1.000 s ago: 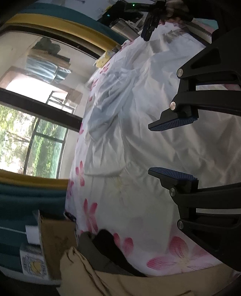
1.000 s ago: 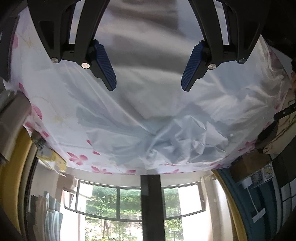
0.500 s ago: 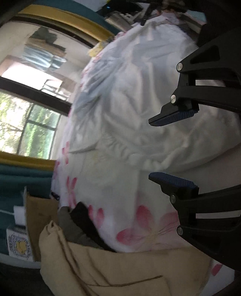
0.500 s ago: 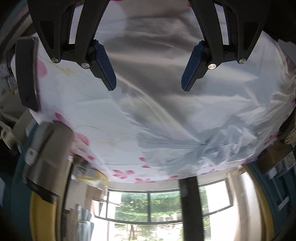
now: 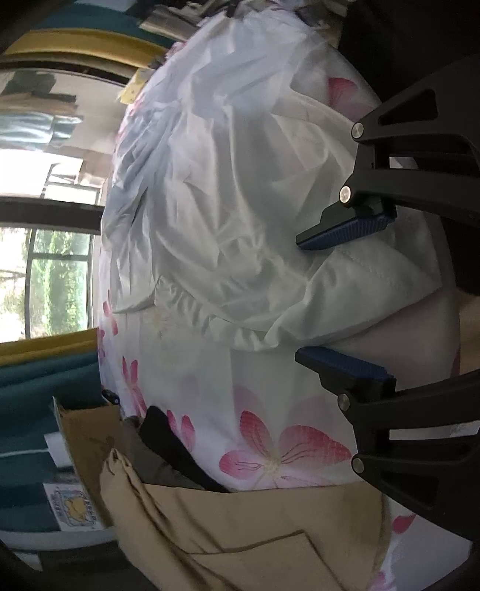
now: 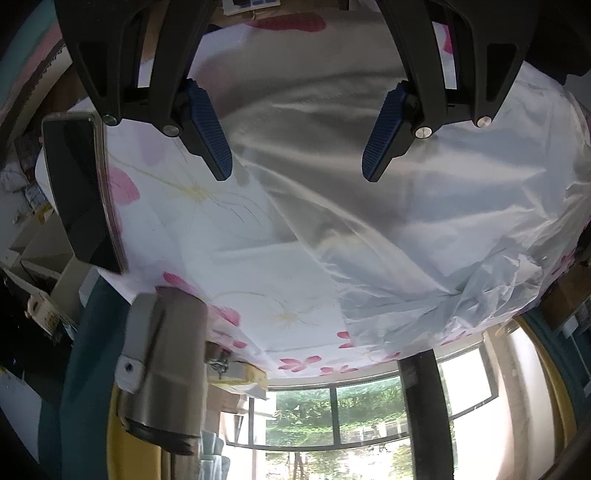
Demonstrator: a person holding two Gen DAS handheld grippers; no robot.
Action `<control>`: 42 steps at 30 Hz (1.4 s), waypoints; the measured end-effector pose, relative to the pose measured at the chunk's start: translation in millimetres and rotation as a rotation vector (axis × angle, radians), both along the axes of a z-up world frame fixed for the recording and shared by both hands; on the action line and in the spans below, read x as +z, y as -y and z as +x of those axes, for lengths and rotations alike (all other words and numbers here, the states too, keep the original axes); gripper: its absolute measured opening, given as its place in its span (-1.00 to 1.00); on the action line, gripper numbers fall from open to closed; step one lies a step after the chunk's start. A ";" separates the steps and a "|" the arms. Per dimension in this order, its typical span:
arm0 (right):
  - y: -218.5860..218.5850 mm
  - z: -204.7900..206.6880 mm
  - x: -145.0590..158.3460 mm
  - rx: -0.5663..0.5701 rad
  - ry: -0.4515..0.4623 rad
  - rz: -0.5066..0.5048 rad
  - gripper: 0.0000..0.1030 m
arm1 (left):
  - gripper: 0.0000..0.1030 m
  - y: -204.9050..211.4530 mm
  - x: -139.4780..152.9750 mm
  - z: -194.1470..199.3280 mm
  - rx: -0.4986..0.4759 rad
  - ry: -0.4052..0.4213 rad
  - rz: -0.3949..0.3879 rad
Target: Fold large clothes
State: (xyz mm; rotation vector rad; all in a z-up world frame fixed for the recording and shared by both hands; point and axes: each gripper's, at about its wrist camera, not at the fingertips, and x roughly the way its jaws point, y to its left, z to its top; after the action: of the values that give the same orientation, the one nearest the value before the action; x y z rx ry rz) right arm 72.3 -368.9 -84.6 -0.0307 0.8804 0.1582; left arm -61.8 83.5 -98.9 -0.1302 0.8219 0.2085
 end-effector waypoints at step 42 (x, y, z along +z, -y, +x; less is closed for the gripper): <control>-36.9 2.2 46.7 0.162 0.161 0.035 -0.88 | -0.92 -4.1 47.6 7.9 0.018 0.167 0.002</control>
State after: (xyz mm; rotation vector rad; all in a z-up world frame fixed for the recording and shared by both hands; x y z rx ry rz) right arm 74.5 -332.0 -37.9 -0.0809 0.7138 0.3182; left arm -53.9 87.6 -51.3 -0.1510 0.6548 0.2122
